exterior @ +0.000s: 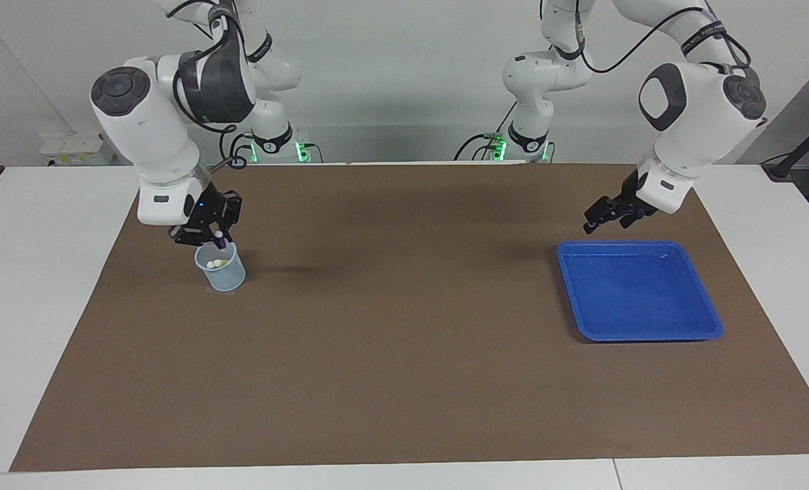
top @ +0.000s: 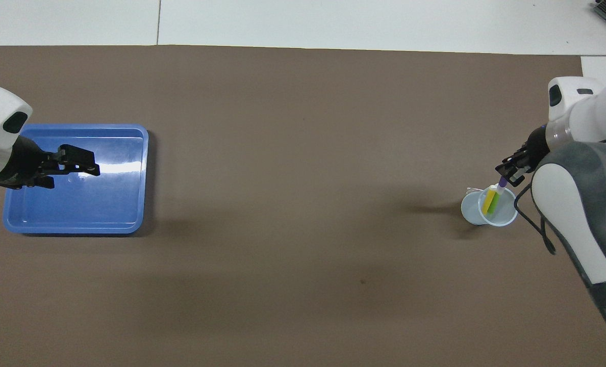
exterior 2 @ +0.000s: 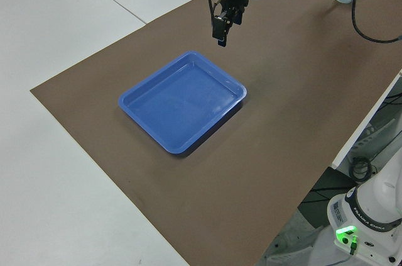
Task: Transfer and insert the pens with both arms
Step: 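Insert the purple pen into the cup and open the right gripper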
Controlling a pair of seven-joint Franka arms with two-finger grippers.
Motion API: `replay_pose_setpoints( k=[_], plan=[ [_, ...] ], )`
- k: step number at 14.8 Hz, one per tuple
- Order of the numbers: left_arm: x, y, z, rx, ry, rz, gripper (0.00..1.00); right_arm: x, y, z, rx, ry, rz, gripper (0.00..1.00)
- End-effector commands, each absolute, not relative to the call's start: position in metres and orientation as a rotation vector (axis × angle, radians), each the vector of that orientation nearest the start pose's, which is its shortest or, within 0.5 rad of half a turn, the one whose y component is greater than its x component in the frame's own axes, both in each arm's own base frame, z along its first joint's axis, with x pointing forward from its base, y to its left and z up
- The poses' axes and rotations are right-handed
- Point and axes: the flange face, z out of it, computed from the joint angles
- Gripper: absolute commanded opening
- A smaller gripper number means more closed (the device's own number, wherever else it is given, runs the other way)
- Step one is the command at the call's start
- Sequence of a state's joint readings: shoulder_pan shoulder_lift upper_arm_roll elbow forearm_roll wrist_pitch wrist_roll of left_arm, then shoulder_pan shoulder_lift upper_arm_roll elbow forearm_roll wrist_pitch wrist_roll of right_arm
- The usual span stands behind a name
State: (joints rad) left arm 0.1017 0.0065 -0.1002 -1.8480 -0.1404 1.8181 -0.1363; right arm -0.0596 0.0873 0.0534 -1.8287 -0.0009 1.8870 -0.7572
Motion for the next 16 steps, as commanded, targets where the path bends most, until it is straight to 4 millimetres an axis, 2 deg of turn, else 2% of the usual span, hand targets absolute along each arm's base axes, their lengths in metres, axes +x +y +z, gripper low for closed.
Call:
replay_pose_setpoints(
  k=[1, 5, 8, 9, 10, 11, 16],
  plan=[
    [0.56, -0.006, 0.522, -3.242, -0.277, 0.044, 1.0, 0.55, -0.009, 0.456, -2.921, -1.167, 0.05, 0.0],
    [0.562, -0.008, 0.531, -3.183, -0.224, -0.036, 1.0, 0.547, -0.009, 0.45, -2.927, -1.125, 0.057, 0.0],
    [0.56, -0.003, 0.538, -3.176, -0.232, -0.034, 1.0, 0.547, -0.009, 0.45, -2.926, -1.126, 0.054, 0.0],
    [0.56, -0.003, 0.546, -3.175, -0.228, -0.04, 1.0, 0.547, -0.01, 0.45, -2.927, -1.124, 0.054, 0.08],
    [0.561, -0.003, 0.556, -3.174, -0.226, -0.052, 1.0, 0.547, -0.01, 0.45, -2.926, -1.122, 0.055, 0.6],
    [0.561, -0.003, 0.564, -3.167, -0.219, -0.052, 1.0, 0.546, -0.01, 0.45, -2.925, -1.122, 0.057, 1.0],
    [0.558, -0.006, 0.587, -3.137, -0.191, -0.053, 1.0, 0.547, -0.009, 0.454, -2.926, -1.12, 0.057, 1.0]
  ],
)
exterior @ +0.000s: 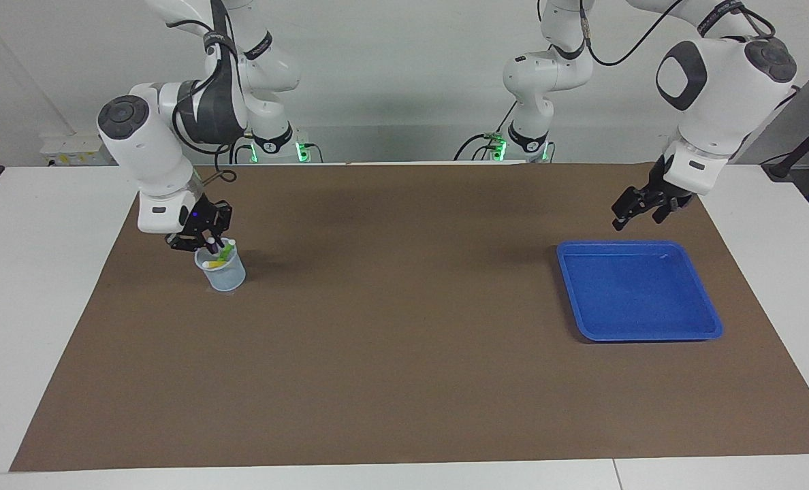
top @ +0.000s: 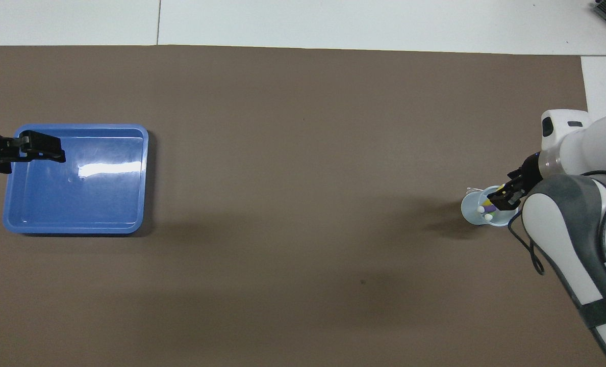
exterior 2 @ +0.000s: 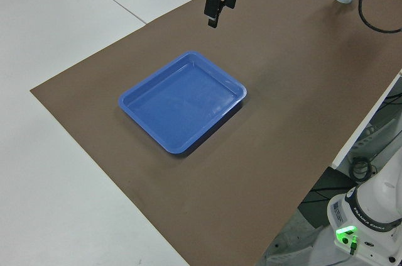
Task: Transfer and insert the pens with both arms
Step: 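Insert the purple pen into the cup and open the right gripper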
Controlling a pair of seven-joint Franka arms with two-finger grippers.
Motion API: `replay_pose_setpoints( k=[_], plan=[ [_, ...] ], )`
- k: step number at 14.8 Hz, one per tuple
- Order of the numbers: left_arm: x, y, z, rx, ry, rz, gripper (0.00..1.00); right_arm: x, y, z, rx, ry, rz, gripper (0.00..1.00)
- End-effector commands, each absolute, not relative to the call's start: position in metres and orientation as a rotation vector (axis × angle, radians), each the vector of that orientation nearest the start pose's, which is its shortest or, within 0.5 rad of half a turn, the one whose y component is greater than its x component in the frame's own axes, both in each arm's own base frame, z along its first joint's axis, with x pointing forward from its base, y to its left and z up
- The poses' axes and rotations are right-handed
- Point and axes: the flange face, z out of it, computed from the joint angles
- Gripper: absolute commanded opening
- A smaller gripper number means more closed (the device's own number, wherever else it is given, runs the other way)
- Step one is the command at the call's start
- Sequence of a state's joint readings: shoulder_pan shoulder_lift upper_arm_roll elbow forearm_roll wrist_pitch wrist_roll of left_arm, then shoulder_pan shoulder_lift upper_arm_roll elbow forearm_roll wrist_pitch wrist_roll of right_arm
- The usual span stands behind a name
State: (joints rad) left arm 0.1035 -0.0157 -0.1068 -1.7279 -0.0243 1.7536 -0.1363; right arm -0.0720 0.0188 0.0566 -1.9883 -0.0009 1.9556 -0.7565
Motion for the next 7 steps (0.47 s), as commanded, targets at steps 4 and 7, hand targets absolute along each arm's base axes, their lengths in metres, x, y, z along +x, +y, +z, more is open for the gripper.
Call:
replay_pose_setpoints(
  k=[4, 7],
  plan=[
    [0.554, -0.004, 0.6, -3.136, -0.193, -0.029, 1.0, 0.548, 0.004, 0.467, -2.919, -1.145, 0.053, 1.0],
    [0.551, -0.006, 0.608, -3.135, -0.185, -0.005, 1.0, 0.544, 0.033, 0.486, -2.902, -1.197, 0.007, 1.0]
  ],
)
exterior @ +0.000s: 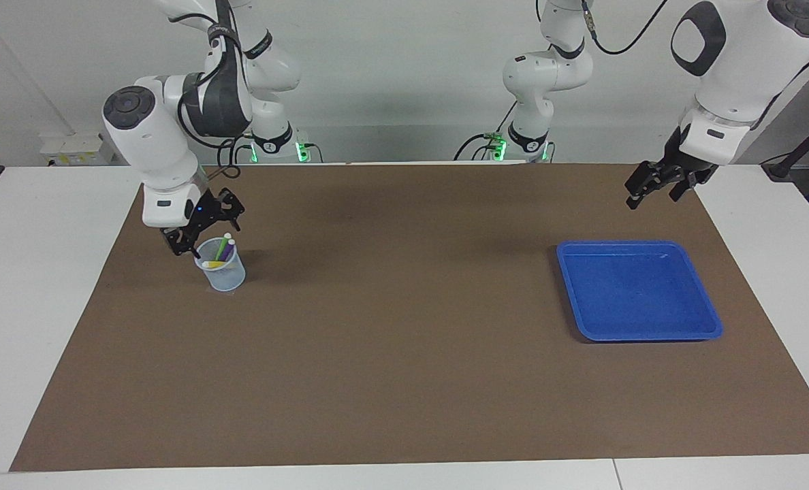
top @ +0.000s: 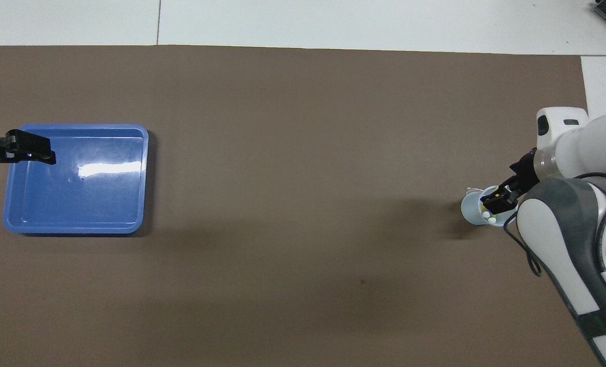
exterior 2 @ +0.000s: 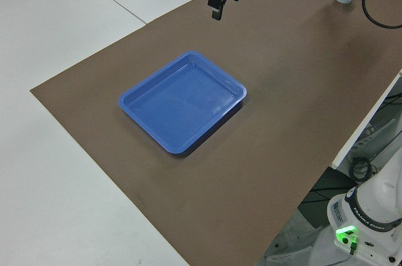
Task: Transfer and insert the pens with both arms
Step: 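Insert the purple pen into the cup and open the right gripper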
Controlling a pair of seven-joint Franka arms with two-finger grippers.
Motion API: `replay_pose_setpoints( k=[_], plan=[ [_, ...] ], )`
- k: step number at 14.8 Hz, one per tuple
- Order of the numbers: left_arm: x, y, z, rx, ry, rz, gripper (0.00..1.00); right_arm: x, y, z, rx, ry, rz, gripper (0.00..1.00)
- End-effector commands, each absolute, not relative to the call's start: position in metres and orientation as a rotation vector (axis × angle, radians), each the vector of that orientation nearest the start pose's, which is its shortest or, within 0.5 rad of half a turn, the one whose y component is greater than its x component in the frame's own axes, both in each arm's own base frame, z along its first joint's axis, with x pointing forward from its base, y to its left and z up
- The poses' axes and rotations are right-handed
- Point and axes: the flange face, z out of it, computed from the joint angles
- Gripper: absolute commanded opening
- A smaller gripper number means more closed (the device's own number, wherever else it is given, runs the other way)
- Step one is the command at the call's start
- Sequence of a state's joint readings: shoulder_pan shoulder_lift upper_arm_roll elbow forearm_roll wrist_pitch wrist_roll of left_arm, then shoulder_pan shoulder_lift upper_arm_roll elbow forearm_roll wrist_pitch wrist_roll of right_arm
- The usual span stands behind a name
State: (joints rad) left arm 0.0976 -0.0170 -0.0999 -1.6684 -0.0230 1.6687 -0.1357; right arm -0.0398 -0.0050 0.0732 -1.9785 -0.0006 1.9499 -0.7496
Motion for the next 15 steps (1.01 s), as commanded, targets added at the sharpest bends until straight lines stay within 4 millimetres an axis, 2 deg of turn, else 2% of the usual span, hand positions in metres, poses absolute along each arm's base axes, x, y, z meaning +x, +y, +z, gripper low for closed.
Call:
replay_pose_setpoints(
  k=[1, 3, 5, 7, 9, 11, 12, 15],
  plan=[
    [0.551, -0.011, 0.613, -3.13, -0.168, -0.01, 1.0, 0.537, 0.034, 0.507, -2.906, -1.197, -0.052, 1.0],
    [0.55, -0.022, 0.617, -3.125, -0.134, -0.011, 1.0, 0.531, 0.042, 0.538, -2.907, -1.202, -0.145, 1.0],
    [0.549, -0.034, 0.617, -3.12, -0.095, -0.01, 1.0, 0.537, 0.04, 0.55, -2.93, -1.119, -0.186, 1.0],
    [0.548, -0.033, 0.617, -3.106, -0.092, -0.003, 1.0, 0.539, 0.03, 0.558, -2.98, -0.969, -0.207, 1.0],
    [0.549, -0.03, 0.623, -3.1, -0.097, -0.02, 1.0, 0.541, 0.035, 0.581, -3.023, -0.87, -0.197, 1.0],
    [0.549, -0.03, 0.624, -3.102, -0.094, -0.022, 1.0, 0.547, 0.041, 0.591, -3.064, -0.792, -0.128, 1.0],
    [0.549, -0.031, 0.624, -3.102, -0.085, -0.024, 1.0, 0.551, 0.044, 0.595, -3.091, -0.809, -0.109, 1.0],
    [0.55, -0.029, 0.623, -3.109, -0.063, -0.028, 1.0, 0.581, 0.044, 0.593, -3.093, -0.787, -0.047, 1.0]
  ],
)
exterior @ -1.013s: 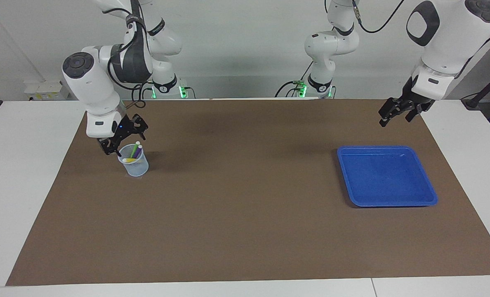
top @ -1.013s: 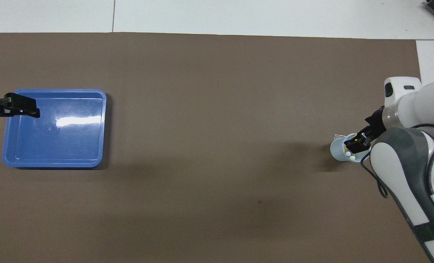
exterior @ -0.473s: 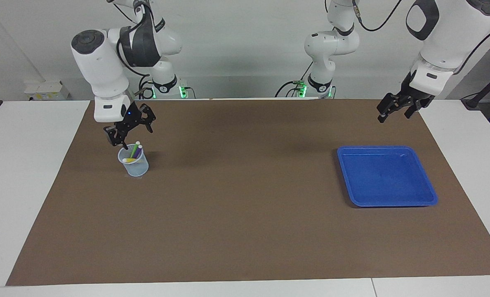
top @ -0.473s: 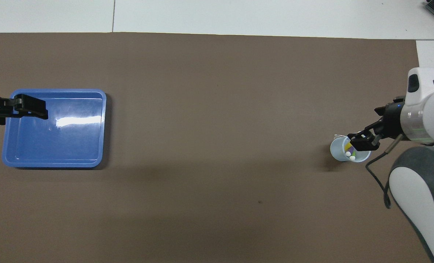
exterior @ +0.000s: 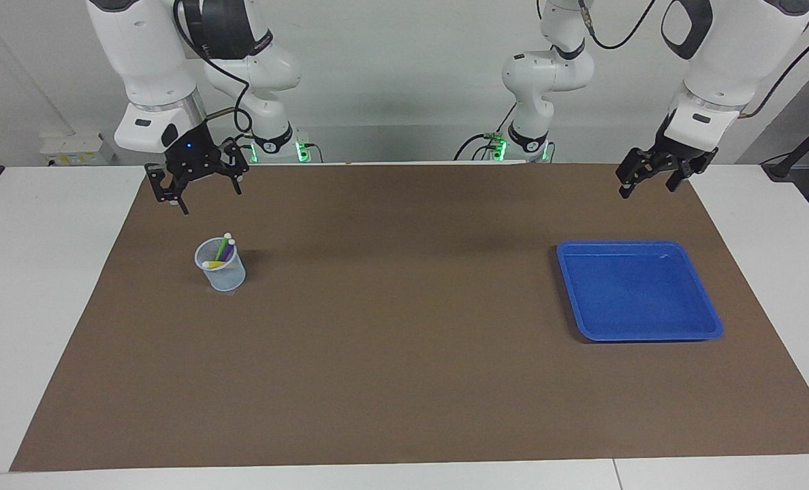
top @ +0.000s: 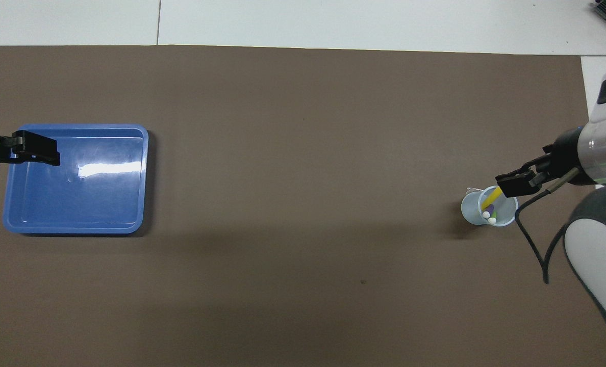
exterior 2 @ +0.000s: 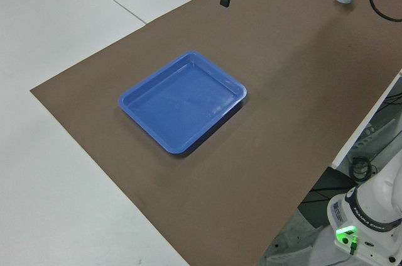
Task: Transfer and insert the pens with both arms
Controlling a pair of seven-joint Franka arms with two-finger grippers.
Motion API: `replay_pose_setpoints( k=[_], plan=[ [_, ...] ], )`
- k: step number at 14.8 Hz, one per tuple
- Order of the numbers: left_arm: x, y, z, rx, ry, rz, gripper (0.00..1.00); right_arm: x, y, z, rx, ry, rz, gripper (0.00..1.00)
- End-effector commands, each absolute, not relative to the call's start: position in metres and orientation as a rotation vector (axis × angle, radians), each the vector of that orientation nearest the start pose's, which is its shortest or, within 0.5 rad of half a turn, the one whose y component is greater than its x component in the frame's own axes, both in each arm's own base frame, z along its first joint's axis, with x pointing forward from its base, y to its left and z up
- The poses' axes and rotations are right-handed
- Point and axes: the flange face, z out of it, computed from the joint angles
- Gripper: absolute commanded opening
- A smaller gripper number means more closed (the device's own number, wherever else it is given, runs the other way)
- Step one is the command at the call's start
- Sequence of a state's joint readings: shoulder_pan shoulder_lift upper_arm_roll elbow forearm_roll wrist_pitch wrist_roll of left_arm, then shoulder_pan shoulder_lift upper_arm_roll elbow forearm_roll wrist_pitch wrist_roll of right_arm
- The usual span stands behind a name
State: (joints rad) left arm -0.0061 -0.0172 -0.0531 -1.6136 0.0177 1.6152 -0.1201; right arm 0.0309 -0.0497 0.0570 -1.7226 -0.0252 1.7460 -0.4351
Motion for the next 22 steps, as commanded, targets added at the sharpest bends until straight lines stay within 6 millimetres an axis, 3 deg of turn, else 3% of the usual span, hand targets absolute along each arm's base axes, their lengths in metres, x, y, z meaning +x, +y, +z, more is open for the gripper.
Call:
replay_pose_setpoints(
  k=[1, 5, 12, 22],
  plan=[
    [0.55, -0.025, 0.623, -3.114, -0.075, -0.029, 1.0, 0.583, 0.043, 0.596, -3.103, -0.767, -0.046, 1.0],
    [0.55, -0.022, 0.622, -3.114, -0.076, -0.027, 1.0, 0.575, 0.031, 0.59, -3.098, -0.705, 0.039, 1.0],
    [0.55, -0.019, 0.621, -3.113, -0.083, -0.017, 1.0, 0.566, 0.028, 0.588, -3.097, -0.694, 0.07, 1.0],
    [0.55, -0.017, 0.621, -3.118, -0.088, -0.021, 1.0, 0.569, 0.02, 0.589, -3.116, -0.619, 0.051, 1.0]
  ],
)
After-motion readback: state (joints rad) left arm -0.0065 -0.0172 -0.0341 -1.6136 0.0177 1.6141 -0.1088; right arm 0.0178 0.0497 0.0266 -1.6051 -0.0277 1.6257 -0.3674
